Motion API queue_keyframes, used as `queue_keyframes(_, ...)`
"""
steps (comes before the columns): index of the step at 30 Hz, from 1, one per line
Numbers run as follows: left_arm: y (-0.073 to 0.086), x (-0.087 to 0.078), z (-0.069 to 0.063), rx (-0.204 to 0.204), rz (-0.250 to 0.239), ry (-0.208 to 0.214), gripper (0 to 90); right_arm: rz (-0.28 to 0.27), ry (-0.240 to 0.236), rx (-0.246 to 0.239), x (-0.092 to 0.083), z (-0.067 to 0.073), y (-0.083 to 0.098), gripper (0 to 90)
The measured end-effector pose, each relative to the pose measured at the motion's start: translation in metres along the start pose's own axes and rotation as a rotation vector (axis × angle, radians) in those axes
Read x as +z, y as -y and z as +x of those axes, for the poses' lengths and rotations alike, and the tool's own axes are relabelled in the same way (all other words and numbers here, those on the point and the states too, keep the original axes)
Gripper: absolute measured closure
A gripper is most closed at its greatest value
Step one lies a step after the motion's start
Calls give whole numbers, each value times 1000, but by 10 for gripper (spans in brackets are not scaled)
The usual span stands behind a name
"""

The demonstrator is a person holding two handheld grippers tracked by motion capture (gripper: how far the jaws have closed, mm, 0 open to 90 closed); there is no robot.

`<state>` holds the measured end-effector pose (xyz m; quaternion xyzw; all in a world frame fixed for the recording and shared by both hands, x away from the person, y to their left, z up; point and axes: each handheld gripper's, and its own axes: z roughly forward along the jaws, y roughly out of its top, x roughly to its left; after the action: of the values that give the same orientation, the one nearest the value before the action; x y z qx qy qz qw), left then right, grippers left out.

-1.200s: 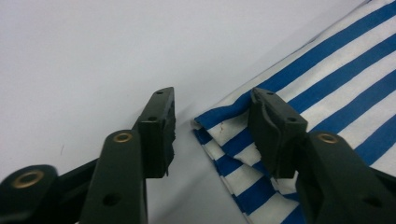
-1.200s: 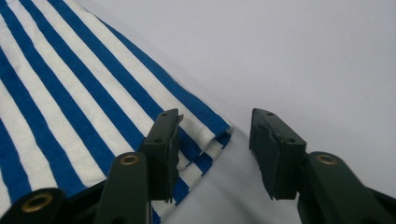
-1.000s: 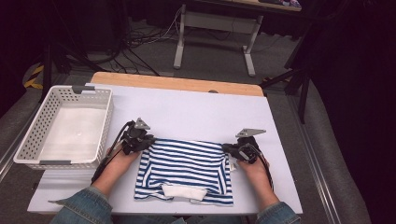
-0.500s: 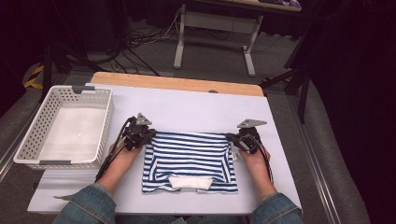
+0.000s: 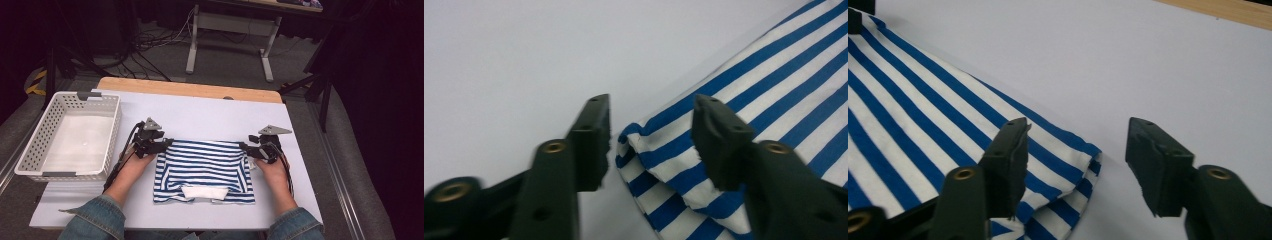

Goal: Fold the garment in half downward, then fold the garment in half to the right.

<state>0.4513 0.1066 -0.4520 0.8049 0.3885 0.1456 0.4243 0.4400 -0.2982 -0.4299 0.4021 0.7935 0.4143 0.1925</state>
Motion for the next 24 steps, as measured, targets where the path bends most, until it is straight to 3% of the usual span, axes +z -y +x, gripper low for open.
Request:
queue_keyframes(3,-1,-4,1,2,-12,7,365,-30,-21,-14,-6,9,-4,300)
queue_keyframes(6,-2,-8,0,12,-22,19,336,-60,-40,-54,-12,22,-10,269)
queue_keyframes(16,-4,-14,-2,25,-34,28,313,-92,-110,-106,-20,47,-21,276)
queue_keyframes(18,-5,-15,-3,29,-37,36,313,-97,-158,-108,-19,54,-23,303)
queue_keyframes(24,-6,-17,-4,35,-35,44,313,-103,-236,-143,-16,75,-27,285)
